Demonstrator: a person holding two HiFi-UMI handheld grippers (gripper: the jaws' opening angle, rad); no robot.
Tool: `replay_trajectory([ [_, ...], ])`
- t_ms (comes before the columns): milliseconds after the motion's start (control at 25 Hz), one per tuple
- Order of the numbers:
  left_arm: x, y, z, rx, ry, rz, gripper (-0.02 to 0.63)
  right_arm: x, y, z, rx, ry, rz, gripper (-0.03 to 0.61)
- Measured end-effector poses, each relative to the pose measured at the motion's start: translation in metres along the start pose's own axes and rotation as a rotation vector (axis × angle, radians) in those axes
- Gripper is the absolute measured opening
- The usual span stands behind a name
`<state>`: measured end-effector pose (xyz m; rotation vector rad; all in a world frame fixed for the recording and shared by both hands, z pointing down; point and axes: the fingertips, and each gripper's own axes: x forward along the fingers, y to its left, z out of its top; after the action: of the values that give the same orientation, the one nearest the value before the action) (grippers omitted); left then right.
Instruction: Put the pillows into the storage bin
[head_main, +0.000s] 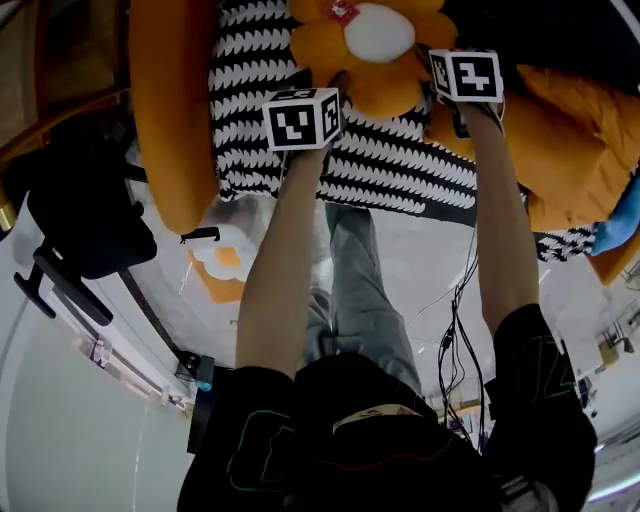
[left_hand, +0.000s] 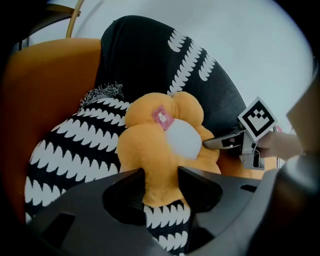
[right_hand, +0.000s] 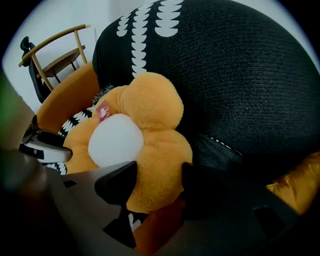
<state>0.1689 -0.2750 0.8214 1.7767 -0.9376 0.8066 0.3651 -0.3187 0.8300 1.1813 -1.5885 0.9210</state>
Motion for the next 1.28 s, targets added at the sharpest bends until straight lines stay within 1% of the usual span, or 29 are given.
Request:
replay_trajectory([
  [80,-0.012,-0.008,0.0,0.013,0.0,-0.02,0.14,-0.009,0.008,-0.003,-0.02,0.011,0.033,0.212],
  [120,-0.019,-0.013,0.0,0.022,0.0,-0.031,0.115,-0.015,0.014,-0.004,-0.031,0.011,0.053,0.156],
  [160,-0.027,-0.018,-0.001,0.032,0.001,-0.038,0.093,-0.022,0.022,-0.005,-0.039,0.007,0.076,0.114],
  [200,-0.036,-0.022,-0.002,0.045,0.0,-0.043,0.076,-0.03,0.03,-0.005,-0.042,0.0,0.099,0.075],
  [240,-0.047,-0.025,-0.002,0.057,-0.004,-0.045,0.06,-0.037,0.038,-0.005,-0.038,-0.01,0.119,0.057],
  [320,-0.075,-0.027,-0.006,0.057,-0.025,-0.047,0.052,-0.055,0.056,-0.007,-0.022,-0.035,0.153,0.048],
  [480,-0.144,-0.026,-0.019,0.015,-0.086,-0.048,0.048,-0.103,0.102,-0.024,0.0,-0.071,0.209,0.043],
  [560,-0.181,-0.027,-0.03,0.008,-0.114,-0.039,0.048,-0.131,0.124,-0.033,0.021,-0.095,0.222,0.043],
  [640,-0.216,-0.028,-0.034,0.012,-0.167,-0.02,0.048,-0.157,0.144,-0.031,0.02,-0.138,0.228,0.043],
  [760,-0.274,-0.028,-0.037,0.038,-0.275,0.005,0.048,-0.198,0.177,-0.018,-0.016,-0.214,0.242,0.043],
  [840,-0.318,-0.028,-0.054,0.031,-0.321,0.017,0.046,-0.23,0.207,-0.022,-0.05,-0.25,0.254,0.043],
  [960,-0.381,-0.022,-0.088,-0.015,-0.38,0.04,0.046,-0.276,0.257,-0.034,-0.09,-0.291,0.279,0.043],
  [1080,-0.433,-0.007,-0.11,-0.057,-0.462,0.089,0.046,-0.306,0.305,-0.03,-0.141,-0.34,0.309,0.043],
  [1280,-0.514,0.024,-0.155,-0.119,-0.598,0.177,0.046,-0.347,0.39,-0.03,-0.248,-0.392,0.372,0.043],
])
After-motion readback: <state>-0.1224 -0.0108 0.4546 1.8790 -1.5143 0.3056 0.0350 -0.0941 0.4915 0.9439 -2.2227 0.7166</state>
